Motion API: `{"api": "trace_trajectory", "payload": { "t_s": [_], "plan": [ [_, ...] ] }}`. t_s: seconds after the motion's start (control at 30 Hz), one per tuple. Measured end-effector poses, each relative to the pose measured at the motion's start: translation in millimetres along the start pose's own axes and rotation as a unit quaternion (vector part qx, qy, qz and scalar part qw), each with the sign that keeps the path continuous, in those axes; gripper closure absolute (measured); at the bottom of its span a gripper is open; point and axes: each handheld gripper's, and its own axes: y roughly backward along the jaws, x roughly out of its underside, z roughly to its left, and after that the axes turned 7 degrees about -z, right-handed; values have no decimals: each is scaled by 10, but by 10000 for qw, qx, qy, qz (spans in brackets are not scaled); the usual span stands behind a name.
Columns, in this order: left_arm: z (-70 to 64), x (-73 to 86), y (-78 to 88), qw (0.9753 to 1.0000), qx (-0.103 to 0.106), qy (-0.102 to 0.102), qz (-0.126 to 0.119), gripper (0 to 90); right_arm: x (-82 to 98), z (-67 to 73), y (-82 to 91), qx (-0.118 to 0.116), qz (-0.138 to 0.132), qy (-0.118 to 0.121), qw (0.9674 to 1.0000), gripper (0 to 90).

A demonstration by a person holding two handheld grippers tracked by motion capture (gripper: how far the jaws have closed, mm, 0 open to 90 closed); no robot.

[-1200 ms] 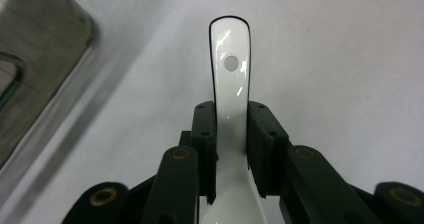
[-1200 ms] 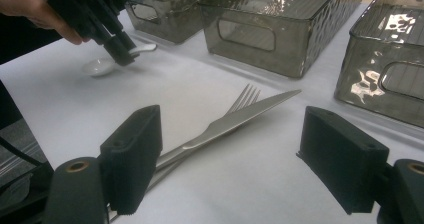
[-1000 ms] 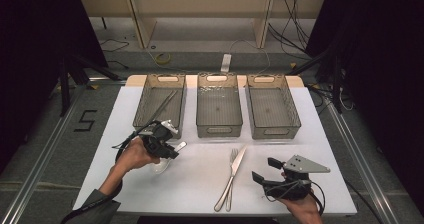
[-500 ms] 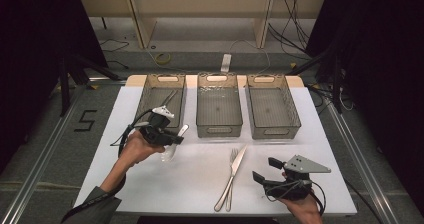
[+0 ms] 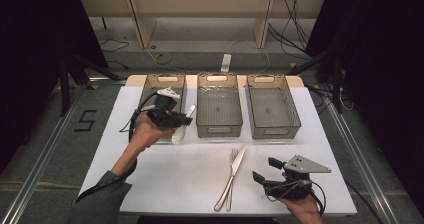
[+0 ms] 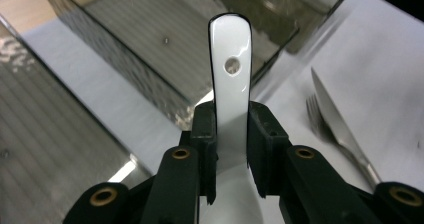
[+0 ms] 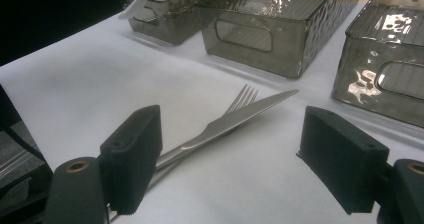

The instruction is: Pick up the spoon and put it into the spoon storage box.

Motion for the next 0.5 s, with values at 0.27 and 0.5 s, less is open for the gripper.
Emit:
{"api": "trace_trajectory", "payload": {
  "t_s": [0.27, 0.5],
  "plan": [
    [-80, -319, -204, 9999, -6, -54, -121, 748, -3, 5, 9, -17, -14, -14, 10000, 256],
    [-45, -411, -305, 9997, -66, -11, -234, 749, -3, 3, 9, -14, -29, 0, 10000, 256]
  ]
}}
